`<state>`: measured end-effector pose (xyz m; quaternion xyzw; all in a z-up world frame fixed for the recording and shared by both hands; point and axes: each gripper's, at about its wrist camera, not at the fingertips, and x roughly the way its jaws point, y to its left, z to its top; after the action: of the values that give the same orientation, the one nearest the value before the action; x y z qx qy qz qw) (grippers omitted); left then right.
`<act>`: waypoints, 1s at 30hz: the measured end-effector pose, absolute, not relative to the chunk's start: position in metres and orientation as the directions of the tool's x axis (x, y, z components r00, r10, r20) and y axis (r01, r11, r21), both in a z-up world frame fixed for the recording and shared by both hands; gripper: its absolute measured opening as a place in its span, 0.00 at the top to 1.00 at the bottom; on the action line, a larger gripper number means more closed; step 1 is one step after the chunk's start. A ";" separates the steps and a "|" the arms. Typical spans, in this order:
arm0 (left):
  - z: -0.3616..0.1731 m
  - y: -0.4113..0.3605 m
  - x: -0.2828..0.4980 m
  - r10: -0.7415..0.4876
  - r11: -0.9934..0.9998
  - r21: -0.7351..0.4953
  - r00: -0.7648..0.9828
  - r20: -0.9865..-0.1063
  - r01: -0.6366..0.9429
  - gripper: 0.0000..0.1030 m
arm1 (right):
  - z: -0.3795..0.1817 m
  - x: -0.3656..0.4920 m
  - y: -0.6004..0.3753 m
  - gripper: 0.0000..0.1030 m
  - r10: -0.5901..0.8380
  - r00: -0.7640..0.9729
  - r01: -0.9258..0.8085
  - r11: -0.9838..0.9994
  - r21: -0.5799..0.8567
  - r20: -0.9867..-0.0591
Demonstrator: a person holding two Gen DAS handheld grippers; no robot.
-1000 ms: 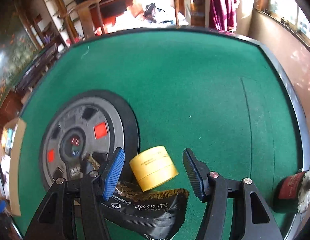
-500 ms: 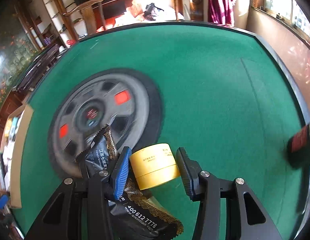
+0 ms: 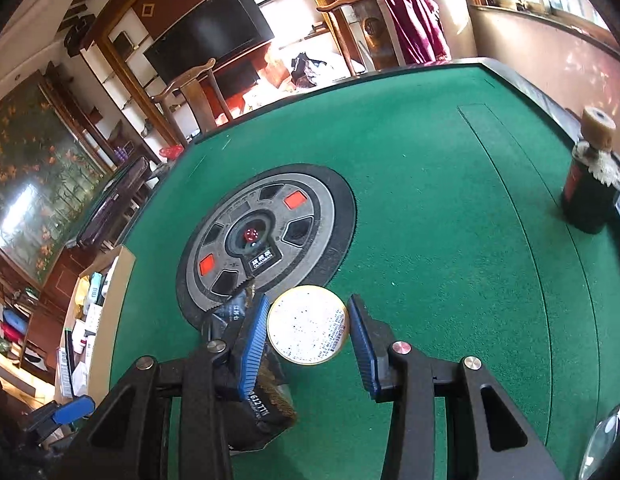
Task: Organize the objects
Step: 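Grasp the yellow round tin with the right tool while the left approaches the black snack bag, then grasp the black snack bag with the left tool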
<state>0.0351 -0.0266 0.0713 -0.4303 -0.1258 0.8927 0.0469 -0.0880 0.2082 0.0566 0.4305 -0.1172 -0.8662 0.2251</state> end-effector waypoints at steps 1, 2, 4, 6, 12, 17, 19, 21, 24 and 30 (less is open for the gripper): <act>0.073 -0.022 0.033 0.188 -0.966 -0.259 -0.628 -0.756 0.023 0.38 | 0.054 -0.088 0.208 0.58 -0.495 -0.519 0.292 -0.869 0.400 -0.697; 0.074 -0.018 0.030 0.185 -0.967 -0.255 -0.628 -0.756 0.023 0.37 | 0.052 -0.088 0.206 0.58 -0.491 -0.514 0.294 -0.871 0.393 -0.703; 0.075 -0.009 0.022 0.182 -0.968 -0.249 -0.621 -0.763 0.021 0.37 | 0.046 -0.091 0.204 0.58 -0.472 -0.494 0.291 -0.881 0.372 -0.730; 0.076 -0.003 0.015 0.181 -0.968 -0.251 -0.621 -0.763 0.027 0.37 | 0.041 -0.091 0.206 0.57 -0.485 -0.467 0.292 -0.874 0.389 -0.740; 0.078 0.007 -0.005 0.159 -0.969 -0.242 -0.612 -0.775 0.054 0.37 | 0.037 -0.086 0.196 0.54 -0.453 -0.459 0.316 -0.887 0.335 -0.764; 0.073 0.009 -0.020 0.169 -0.957 -0.275 -0.592 -0.788 0.092 0.36 | 0.037 -0.083 0.191 0.55 -0.397 -0.495 0.318 -0.911 0.264 -0.773; 0.068 0.011 -0.029 0.197 -0.943 -0.312 -0.567 -0.800 0.113 0.36 | 0.041 -0.082 0.197 0.55 -0.380 -0.519 0.304 -0.919 0.250 -0.766; 0.065 0.014 -0.039 0.207 -0.935 -0.328 -0.544 -0.813 0.134 0.36 | 0.047 -0.082 0.206 0.55 -0.373 -0.547 0.289 -0.924 0.250 -0.749; 0.063 0.022 -0.053 0.173 -0.938 -0.301 -0.523 -0.834 0.170 0.36 | 0.049 -0.086 0.217 0.55 -0.383 -0.556 0.264 -0.923 0.280 -0.738; 0.046 0.031 -0.076 0.177 -0.913 -0.325 -0.479 -0.860 0.247 0.35 | 0.053 -0.089 0.229 0.55 -0.410 -0.563 0.240 -0.912 0.333 -0.717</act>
<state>-0.0765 0.0308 0.0458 -0.5100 -0.2077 0.8345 -0.0208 -0.0886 0.2295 0.0533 0.4292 -0.0990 -0.8785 0.1849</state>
